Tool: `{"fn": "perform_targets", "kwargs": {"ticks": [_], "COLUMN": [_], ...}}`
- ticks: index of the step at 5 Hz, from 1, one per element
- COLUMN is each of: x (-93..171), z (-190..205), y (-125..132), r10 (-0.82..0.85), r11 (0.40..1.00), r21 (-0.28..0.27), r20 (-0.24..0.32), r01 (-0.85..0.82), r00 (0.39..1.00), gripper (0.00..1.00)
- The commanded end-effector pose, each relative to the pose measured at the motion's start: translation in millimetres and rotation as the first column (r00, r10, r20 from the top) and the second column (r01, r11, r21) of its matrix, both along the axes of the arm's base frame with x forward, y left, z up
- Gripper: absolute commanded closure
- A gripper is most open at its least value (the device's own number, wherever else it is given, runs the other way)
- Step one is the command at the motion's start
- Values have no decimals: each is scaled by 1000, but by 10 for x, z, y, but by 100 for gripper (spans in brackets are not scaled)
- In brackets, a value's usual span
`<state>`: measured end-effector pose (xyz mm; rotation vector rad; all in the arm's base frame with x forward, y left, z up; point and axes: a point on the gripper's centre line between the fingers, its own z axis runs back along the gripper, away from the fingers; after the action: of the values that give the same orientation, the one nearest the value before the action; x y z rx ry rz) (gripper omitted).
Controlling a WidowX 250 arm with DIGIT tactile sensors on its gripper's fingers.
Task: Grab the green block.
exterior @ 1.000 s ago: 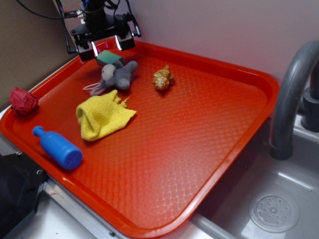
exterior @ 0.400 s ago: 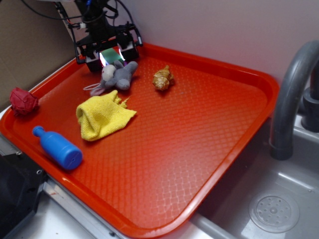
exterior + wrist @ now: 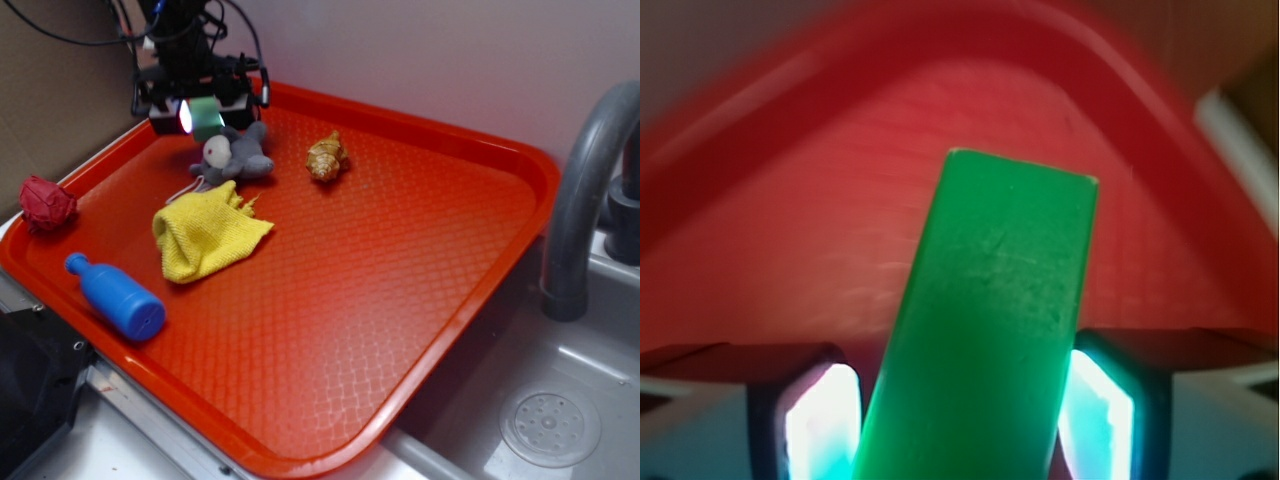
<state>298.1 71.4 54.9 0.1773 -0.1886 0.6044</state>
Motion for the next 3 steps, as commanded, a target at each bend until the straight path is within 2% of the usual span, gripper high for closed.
{"fn": "perform_targets", "kwargs": {"ticks": [1, 2, 3], "x": [61, -28, -195], "z": [892, 1154, 1434], "y": [-367, -635, -816], "r10": [-350, -508, -597], "r11": [931, 860, 802], "r21": [88, 13, -76], "r20": [-53, -76, -84], "r01": [353, 510, 592], "r00": [935, 858, 798], "gripper": [100, 100, 100]}}
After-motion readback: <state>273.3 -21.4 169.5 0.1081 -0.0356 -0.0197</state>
